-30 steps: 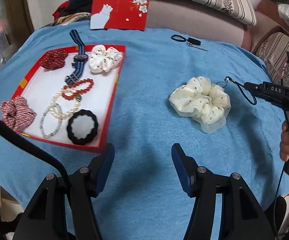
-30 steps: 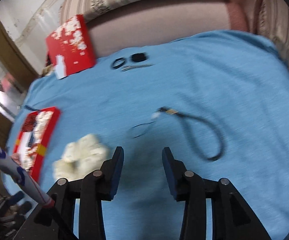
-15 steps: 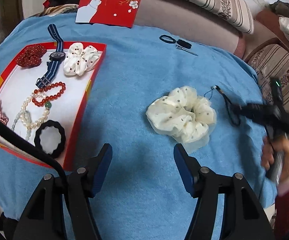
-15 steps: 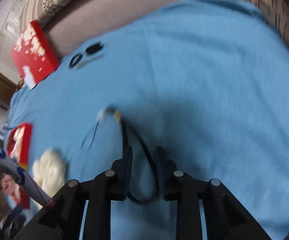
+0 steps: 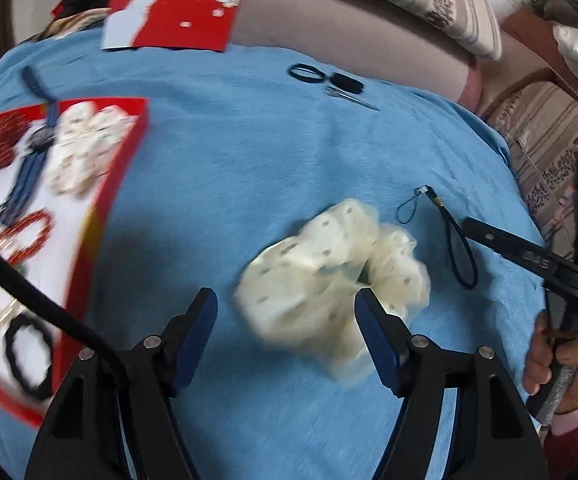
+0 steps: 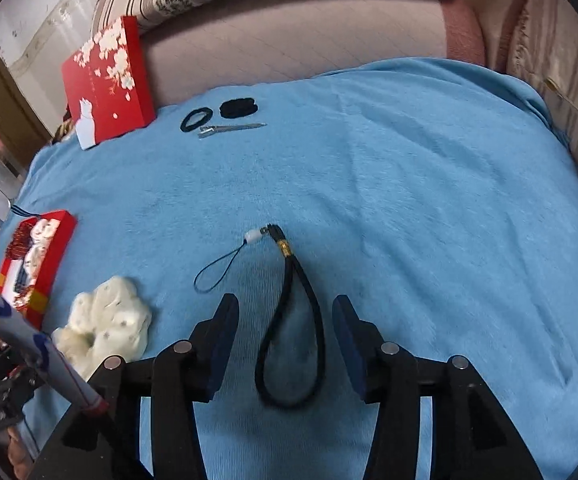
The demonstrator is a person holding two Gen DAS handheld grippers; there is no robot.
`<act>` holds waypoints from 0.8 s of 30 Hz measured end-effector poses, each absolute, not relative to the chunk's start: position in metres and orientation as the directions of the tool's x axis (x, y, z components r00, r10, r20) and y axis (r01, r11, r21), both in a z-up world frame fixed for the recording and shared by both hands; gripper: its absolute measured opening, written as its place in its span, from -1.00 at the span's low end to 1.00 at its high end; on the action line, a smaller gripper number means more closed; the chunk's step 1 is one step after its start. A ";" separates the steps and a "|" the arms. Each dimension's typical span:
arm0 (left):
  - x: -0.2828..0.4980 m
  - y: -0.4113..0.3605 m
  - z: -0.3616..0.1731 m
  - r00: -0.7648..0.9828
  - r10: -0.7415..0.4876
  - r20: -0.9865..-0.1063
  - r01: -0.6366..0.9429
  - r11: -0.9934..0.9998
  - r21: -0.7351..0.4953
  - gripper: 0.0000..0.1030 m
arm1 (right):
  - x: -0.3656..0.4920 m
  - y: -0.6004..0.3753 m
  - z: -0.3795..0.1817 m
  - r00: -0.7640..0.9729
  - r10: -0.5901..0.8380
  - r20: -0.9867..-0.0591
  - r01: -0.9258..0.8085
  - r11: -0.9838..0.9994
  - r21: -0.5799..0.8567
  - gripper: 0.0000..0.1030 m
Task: Organize jewelry
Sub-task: 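Grasp the cream scrunchie with left gripper while right grasps the black cord strap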
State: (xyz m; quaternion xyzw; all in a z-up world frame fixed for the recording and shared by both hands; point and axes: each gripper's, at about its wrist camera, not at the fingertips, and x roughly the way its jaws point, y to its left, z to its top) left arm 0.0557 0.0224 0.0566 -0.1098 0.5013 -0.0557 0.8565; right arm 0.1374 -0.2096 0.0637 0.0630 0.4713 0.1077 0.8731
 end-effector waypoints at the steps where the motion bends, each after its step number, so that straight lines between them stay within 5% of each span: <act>1: 0.061 0.018 0.054 0.486 -0.216 -0.847 0.003 0.969 -0.246 0.37 | 0.142 -0.205 0.059 0.530 0.240 -0.813 -0.131 0.971 0.201 0.02; 10: 0.089 -0.009 0.032 0.457 -0.206 -0.865 0.052 0.977 -0.206 0.39 | 0.157 -0.189 0.042 0.541 0.134 -0.830 -0.121 0.989 0.081 0.02; 12: 0.090 -0.015 0.031 0.462 -0.193 -0.865 0.060 0.981 -0.187 0.37 | 0.158 -0.185 0.041 0.553 0.102 -0.827 -0.115 0.992 0.046 -0.16; 14: 0.090 -0.021 0.031 0.465 -0.172 -0.868 0.067 0.985 -0.160 0.07 | 0.157 -0.182 0.039 0.564 0.067 -0.823 -0.104 0.995 0.010 -0.33; 16: 0.091 -0.025 0.031 0.456 -0.177 -0.872 0.082 0.984 -0.157 -0.47 | 0.157 -0.182 0.039 0.569 0.051 -0.821 -0.091 0.996 -0.001 -0.56; 18: 0.090 -0.027 0.032 0.442 -0.202 -0.874 0.092 0.979 -0.180 -0.69 | 0.157 -0.183 0.040 0.571 0.045 -0.820 -0.083 0.997 -0.003 -0.79; 24: 0.073 -0.025 0.049 0.452 -0.252 -0.856 0.100 0.968 -0.232 -0.75 | 0.150 -0.191 0.049 0.574 0.087 -0.814 -0.077 0.996 0.052 -0.83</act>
